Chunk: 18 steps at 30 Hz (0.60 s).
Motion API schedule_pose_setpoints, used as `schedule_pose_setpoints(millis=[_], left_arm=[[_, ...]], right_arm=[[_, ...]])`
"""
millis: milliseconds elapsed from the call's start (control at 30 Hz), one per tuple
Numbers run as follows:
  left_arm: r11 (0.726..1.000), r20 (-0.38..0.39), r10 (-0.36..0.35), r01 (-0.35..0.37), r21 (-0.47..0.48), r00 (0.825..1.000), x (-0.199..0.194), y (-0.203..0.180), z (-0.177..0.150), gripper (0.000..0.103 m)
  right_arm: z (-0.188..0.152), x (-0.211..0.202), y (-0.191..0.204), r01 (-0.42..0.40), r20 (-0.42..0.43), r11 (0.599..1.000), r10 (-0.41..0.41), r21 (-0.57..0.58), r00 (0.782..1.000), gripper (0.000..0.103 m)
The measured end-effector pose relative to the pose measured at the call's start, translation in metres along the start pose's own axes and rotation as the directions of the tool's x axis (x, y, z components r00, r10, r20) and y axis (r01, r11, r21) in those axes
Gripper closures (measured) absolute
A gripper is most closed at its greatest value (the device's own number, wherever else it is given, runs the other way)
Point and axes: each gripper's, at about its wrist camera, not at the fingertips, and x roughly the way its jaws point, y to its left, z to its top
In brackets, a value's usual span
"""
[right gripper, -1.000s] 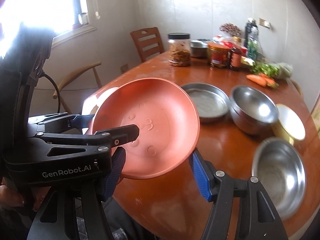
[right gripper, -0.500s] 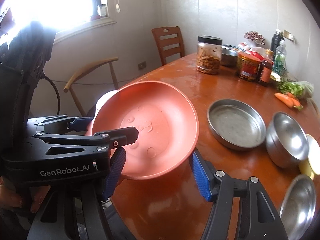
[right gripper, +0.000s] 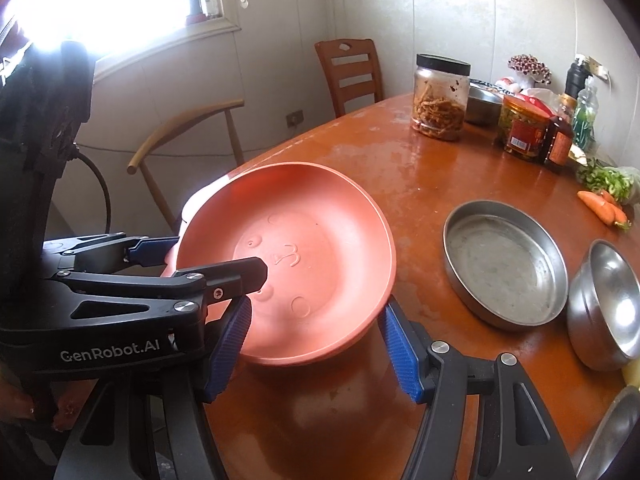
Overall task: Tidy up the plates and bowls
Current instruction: 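Lift the orange plate onto the yellow plate and open the left tool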
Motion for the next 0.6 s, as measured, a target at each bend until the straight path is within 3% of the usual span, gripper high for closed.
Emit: schedule_pose_setpoints(millis=[600], left_arm=[[0.998,-0.001,0.054,-0.054,0.011,0.999,0.003,-0.001,-0.003,0.040]], right_arm=[[-0.001,0.015,-0.005,-0.014,-0.020,1.000,0.015,0.010,1.000,0.035]])
